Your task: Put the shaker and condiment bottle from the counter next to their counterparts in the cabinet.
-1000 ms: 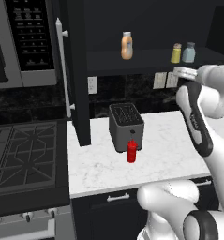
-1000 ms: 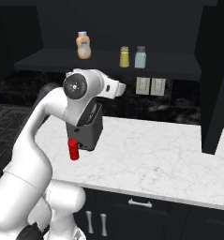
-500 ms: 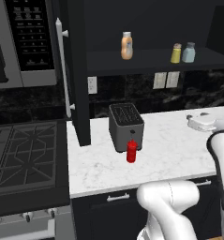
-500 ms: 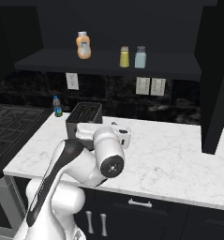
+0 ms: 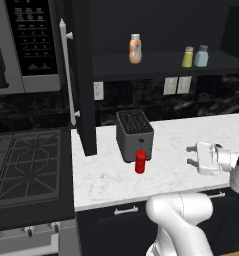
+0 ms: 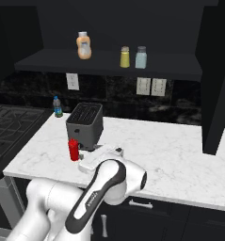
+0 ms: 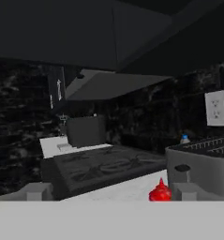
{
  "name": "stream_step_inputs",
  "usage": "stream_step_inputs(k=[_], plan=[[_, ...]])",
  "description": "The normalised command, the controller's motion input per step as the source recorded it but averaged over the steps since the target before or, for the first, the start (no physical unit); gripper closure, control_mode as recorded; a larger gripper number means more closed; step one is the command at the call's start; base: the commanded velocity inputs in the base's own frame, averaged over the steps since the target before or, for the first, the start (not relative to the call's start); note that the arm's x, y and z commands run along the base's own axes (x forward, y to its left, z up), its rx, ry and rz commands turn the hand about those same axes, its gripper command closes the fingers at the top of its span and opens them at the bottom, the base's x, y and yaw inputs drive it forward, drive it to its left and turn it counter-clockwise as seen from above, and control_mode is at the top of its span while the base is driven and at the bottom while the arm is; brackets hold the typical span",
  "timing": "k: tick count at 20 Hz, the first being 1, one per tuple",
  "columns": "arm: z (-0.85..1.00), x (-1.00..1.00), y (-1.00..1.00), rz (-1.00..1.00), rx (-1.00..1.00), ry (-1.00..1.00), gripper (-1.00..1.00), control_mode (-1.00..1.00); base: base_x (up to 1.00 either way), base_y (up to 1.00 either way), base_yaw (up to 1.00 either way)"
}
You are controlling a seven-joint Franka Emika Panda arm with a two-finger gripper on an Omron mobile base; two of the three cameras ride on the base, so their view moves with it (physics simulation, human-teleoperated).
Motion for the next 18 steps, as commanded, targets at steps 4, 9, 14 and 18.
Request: stream_step_inputs(k=[4,9,14,18], plan=[[-0.58,0.0,0.16,0.59,-0.02,-0.05,-1.0,-1.0,0.0,0.0,0.0],[0.11,0.0,0.0,0.07,-0.11,-0.01,-1.0,-1.0,0.0,0.0,0.0],[0.05,0.01,0.18,-0.03,-0.15,0.07,-1.0,-1.0,0.0,0.0,0.0],[-0.07,0.03,0.33,-0.12,-0.29,0.11,-1.0,-1.0,0.0,0.0,0.0]])
